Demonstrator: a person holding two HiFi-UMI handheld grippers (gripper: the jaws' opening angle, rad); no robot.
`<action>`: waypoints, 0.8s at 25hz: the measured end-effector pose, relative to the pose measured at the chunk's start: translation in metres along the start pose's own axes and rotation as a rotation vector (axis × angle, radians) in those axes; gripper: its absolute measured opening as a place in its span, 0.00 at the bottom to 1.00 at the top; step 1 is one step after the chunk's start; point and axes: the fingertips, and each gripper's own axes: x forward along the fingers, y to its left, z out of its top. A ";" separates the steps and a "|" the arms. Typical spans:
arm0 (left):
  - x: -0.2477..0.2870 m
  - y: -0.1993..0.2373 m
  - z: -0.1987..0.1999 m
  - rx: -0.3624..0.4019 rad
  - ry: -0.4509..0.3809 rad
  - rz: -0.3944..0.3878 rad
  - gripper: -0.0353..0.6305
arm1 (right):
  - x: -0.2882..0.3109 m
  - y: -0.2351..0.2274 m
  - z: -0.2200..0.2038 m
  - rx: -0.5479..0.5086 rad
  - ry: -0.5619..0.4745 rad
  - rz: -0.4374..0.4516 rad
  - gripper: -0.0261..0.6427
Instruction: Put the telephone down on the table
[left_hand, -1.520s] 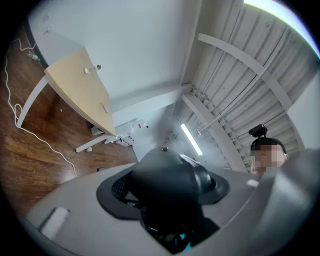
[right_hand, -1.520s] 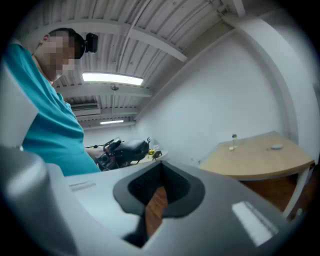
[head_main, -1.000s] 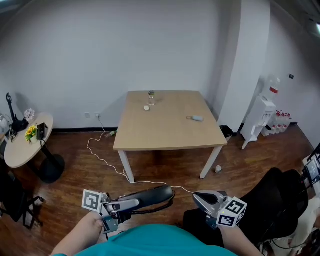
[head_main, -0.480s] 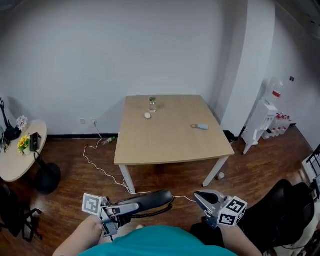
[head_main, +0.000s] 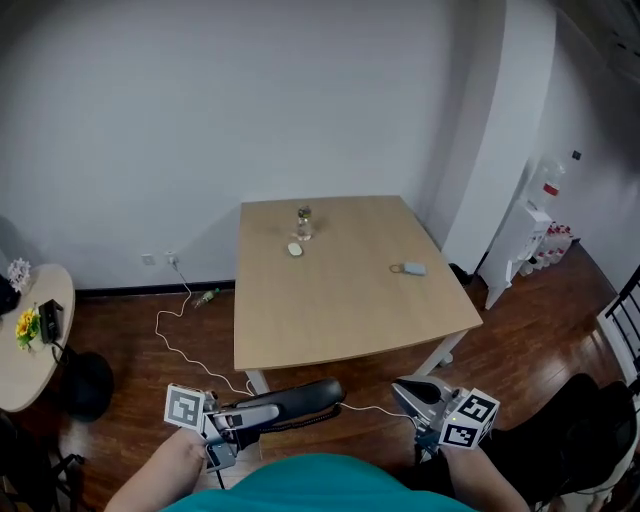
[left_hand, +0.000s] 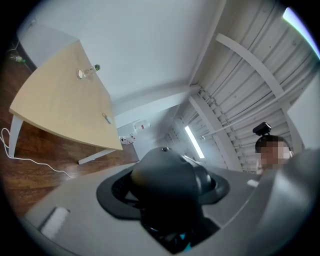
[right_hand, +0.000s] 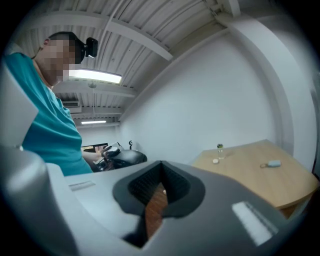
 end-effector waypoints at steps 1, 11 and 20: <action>0.000 0.004 0.007 -0.005 -0.005 -0.003 0.50 | 0.005 -0.006 0.000 0.004 0.004 -0.002 0.04; 0.049 0.057 0.080 -0.004 -0.045 0.062 0.50 | 0.042 -0.104 0.012 0.016 0.012 0.060 0.04; 0.116 0.111 0.165 0.006 -0.175 0.129 0.50 | 0.079 -0.235 0.037 -0.014 0.059 0.158 0.04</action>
